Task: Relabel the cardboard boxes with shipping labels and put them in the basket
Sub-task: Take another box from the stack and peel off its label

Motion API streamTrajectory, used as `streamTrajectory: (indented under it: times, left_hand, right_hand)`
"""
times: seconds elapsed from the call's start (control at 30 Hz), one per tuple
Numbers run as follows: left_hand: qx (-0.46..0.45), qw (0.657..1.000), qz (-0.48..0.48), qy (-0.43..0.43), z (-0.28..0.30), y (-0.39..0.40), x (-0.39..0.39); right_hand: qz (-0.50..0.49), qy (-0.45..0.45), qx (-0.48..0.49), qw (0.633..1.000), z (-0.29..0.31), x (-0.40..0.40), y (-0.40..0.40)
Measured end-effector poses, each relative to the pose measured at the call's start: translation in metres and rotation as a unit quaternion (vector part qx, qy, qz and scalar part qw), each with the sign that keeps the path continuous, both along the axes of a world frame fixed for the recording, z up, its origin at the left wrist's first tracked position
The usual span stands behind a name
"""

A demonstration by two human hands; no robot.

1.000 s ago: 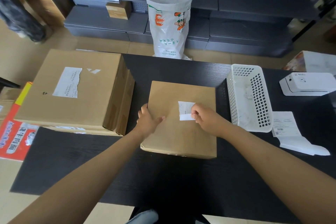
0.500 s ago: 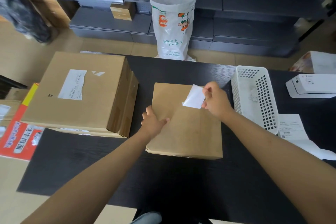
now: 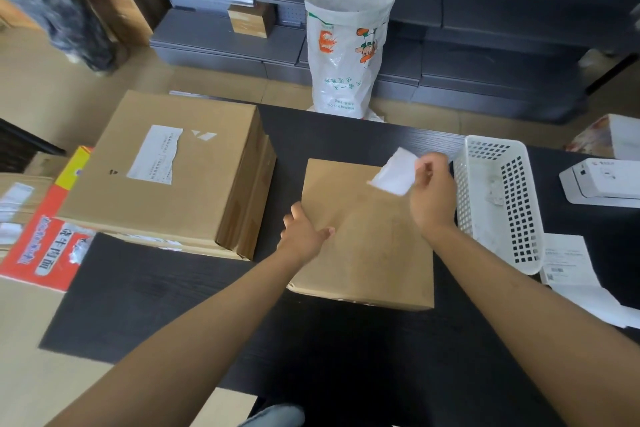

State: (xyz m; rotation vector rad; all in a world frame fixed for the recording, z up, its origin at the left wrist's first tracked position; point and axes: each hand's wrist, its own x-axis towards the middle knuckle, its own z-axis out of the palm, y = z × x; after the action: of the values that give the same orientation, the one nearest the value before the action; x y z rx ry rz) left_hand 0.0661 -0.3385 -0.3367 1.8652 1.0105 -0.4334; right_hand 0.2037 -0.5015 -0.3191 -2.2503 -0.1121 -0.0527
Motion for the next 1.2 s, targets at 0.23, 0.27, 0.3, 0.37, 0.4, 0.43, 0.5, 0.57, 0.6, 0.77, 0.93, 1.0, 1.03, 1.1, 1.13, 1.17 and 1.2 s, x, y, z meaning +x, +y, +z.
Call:
streamTrajectory:
  times: [0.23, 0.27, 0.3, 0.37, 0.4, 0.43, 0.5, 0.57, 0.6, 0.77, 0.93, 1.0, 1.03, 1.1, 1.13, 1.17, 1.2]
  left_hand:
    - [0.004, 1.0, -0.003, 0.005, 0.001, 0.0, 0.003]
    - [0.0, 1.0, -0.003, 0.004, 0.001, 0.001, 0.003]
    - [-0.003, 1.0, -0.004, 0.002, 0.002, 0.002, 0.003]
    - [-0.004, 1.0, -0.009, -0.004, 0.001, 0.005, 0.002]
    - [-0.002, 1.0, -0.012, -0.007, 0.0, 0.005, 0.001]
    - [-0.001, 1.0, -0.014, -0.01, -0.001, 0.006, 0.0]
    - [0.0, 1.0, -0.012, -0.019, -0.003, 0.006, -0.001]
    - [0.002, 1.0, -0.011, -0.025, -0.004, 0.005, -0.002]
    - [0.003, 1.0, -0.01, -0.025, -0.004, 0.005, -0.002]
    - [0.007, 1.0, -0.001, -0.028, -0.002, 0.003, -0.004]
    - [0.008, 1.0, -0.005, -0.029, -0.002, 0.002, -0.004]
    - [0.007, 1.0, -0.005, -0.024, -0.001, 0.002, -0.003]
    - [0.007, 1.0, -0.005, -0.023, -0.001, 0.002, -0.003]
    - [0.009, 1.0, -0.003, -0.023, -0.001, 0.001, -0.003]
    - [0.011, 1.0, -0.003, -0.023, 0.0, 0.001, -0.003]
    - [0.013, 1.0, -0.003, -0.022, 0.0, 0.001, -0.003]
    - [0.016, 1.0, -0.005, -0.021, -0.001, 0.001, -0.002]
  right_hand:
    - [0.008, -0.039, -0.01, 0.999, 0.043, 0.039, -0.029]
    - [0.014, -0.024, -0.009, 1.0, 0.039, 0.033, -0.034]
    - [0.019, -0.011, -0.01, 1.0, 0.033, 0.026, -0.039]
    - [0.014, 0.015, -0.006, 1.0, 0.02, 0.012, -0.051]
    - [0.003, 0.024, -0.004, 1.0, 0.016, 0.007, -0.058]
    - [-0.007, 0.03, -0.005, 1.0, 0.013, 0.003, -0.065]
    - [-0.029, 0.041, -0.011, 0.999, 0.008, 0.0, -0.082]
    - [-0.07, 0.05, -0.017, 0.996, 0.005, -0.001, -0.104]
    - [-0.091, 0.055, -0.022, 0.994, 0.003, -0.001, -0.115]
    - [-0.111, 0.117, -0.114, 0.98, -0.02, 0.0, -0.159]
    - [0.055, 0.276, -0.307, 0.909, -0.043, -0.006, -0.164]
    - [0.07, 0.281, -0.356, 0.889, -0.047, -0.007, -0.164]
    - [0.062, 0.275, -0.36, 0.889, -0.048, -0.006, -0.163]
    - [0.052, 0.249, -0.375, 0.891, -0.048, -0.004, -0.162]
    - [0.058, 0.232, -0.392, 0.888, -0.046, -0.002, -0.161]
    - [0.067, 0.208, -0.414, 0.883, -0.043, -0.001, -0.16]
    - [0.068, 0.183, -0.434, 0.88, -0.04, -0.001, -0.159]
